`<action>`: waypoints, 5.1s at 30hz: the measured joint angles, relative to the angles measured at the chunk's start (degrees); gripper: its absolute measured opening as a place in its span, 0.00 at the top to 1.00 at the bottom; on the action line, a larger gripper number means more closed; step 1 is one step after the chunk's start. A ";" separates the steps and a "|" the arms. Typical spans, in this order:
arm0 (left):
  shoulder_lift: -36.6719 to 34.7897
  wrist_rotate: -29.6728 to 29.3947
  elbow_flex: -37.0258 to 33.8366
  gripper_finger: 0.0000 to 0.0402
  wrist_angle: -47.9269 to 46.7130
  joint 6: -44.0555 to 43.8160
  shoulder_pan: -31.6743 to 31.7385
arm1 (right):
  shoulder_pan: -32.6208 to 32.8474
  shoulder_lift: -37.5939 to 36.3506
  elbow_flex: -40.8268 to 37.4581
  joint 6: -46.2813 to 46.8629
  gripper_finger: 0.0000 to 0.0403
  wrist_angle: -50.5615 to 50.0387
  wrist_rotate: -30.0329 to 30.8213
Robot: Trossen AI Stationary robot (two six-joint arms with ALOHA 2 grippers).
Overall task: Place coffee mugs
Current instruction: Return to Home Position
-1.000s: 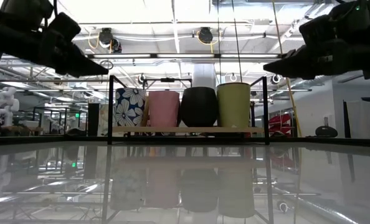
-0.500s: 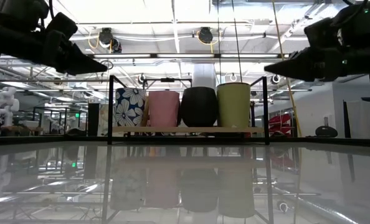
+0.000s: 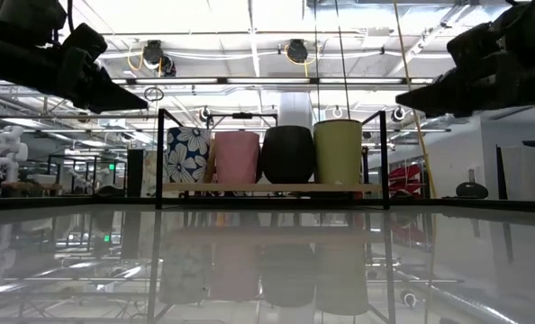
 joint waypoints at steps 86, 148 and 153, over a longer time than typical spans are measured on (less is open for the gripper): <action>-18.09 2.93 0.07 1.00 -13.72 -1.56 -3.51 | 11.11 -29.47 -0.07 1.30 1.00 -25.41 7.47; -22.78 0.94 -9.11 1.00 -0.01 -2.17 -15.96 | 11.13 -29.27 -0.07 6.91 1.00 -25.22 7.55; -22.78 0.96 -9.11 1.00 0.01 -2.17 -15.95 | 11.13 -29.27 -0.07 6.91 1.00 -25.22 7.55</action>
